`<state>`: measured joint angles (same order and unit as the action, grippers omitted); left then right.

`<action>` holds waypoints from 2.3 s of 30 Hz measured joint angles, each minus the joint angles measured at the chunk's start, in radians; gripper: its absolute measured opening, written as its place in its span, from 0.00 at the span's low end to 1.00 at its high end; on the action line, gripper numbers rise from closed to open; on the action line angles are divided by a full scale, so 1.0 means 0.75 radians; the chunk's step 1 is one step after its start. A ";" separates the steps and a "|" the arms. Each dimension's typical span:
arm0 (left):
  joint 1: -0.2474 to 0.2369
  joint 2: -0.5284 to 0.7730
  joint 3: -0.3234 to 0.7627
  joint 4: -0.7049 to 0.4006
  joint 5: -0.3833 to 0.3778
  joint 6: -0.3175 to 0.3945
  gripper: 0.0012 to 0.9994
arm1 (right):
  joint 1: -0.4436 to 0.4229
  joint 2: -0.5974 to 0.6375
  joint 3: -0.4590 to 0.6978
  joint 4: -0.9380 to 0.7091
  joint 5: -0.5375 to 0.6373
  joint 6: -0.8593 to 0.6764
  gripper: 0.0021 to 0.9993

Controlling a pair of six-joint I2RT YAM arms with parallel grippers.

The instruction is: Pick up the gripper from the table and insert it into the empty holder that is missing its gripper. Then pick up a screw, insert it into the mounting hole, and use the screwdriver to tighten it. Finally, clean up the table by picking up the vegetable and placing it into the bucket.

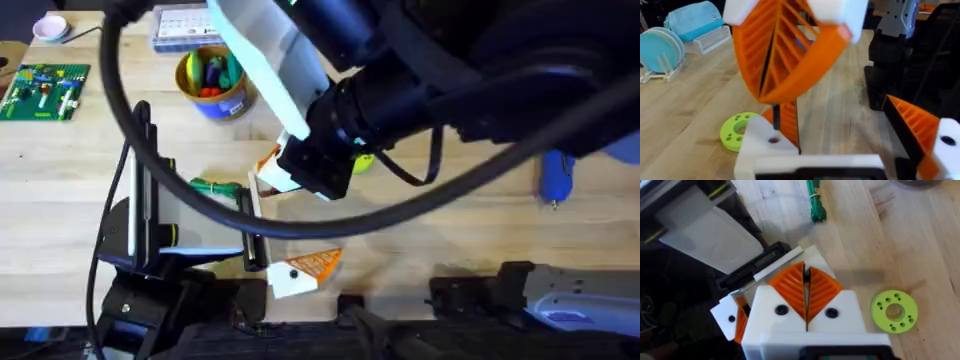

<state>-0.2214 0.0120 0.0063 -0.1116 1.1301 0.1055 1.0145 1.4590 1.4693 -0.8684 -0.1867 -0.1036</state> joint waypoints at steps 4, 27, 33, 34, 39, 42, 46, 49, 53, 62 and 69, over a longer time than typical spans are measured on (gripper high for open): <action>0.000 0.000 0.000 0.000 0.000 0.000 0.99 | 0.000 -0.012 0.000 -0.003 0.007 0.000 0.00; 0.000 0.000 0.000 0.000 0.000 0.000 0.99 | 0.000 0.031 0.000 -0.010 0.049 0.000 0.00; 0.000 0.000 0.000 0.000 0.000 0.000 0.99 | 0.000 0.032 0.000 -0.016 0.048 0.010 0.00; 0.000 0.000 0.000 0.000 0.000 0.000 0.99 | 0.000 0.034 0.000 -0.017 0.048 0.015 0.00; 0.000 0.000 0.000 -0.001 0.000 -0.009 0.99 | 0.000 0.058 0.000 -0.014 0.043 0.035 0.00; 0.001 0.000 0.000 -0.001 0.001 -0.012 0.99 | 0.000 0.064 0.003 -0.008 0.043 0.039 0.00; 0.000 0.000 0.000 -0.001 0.001 -0.012 0.99 | 0.000 0.065 0.004 -0.006 0.043 0.040 0.00; 0.000 0.000 0.000 -0.001 0.001 -0.012 0.99 | 0.000 0.065 0.004 -0.001 0.043 0.040 0.00; 0.000 0.000 0.000 -0.001 0.001 -0.011 0.99 | 0.000 0.068 0.004 0.012 0.043 0.045 0.00; -0.001 0.000 0.000 -0.001 0.004 -0.011 0.99 | 0.000 0.076 0.004 0.024 0.043 0.060 0.00; -0.001 0.000 0.000 -0.001 0.004 -0.010 0.99 | 0.000 0.076 0.004 0.031 0.043 0.060 0.00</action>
<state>-0.2222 0.0120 0.0063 -0.1123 1.1332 0.0982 1.0145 1.5158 1.4719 -0.8452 -0.1543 -0.0586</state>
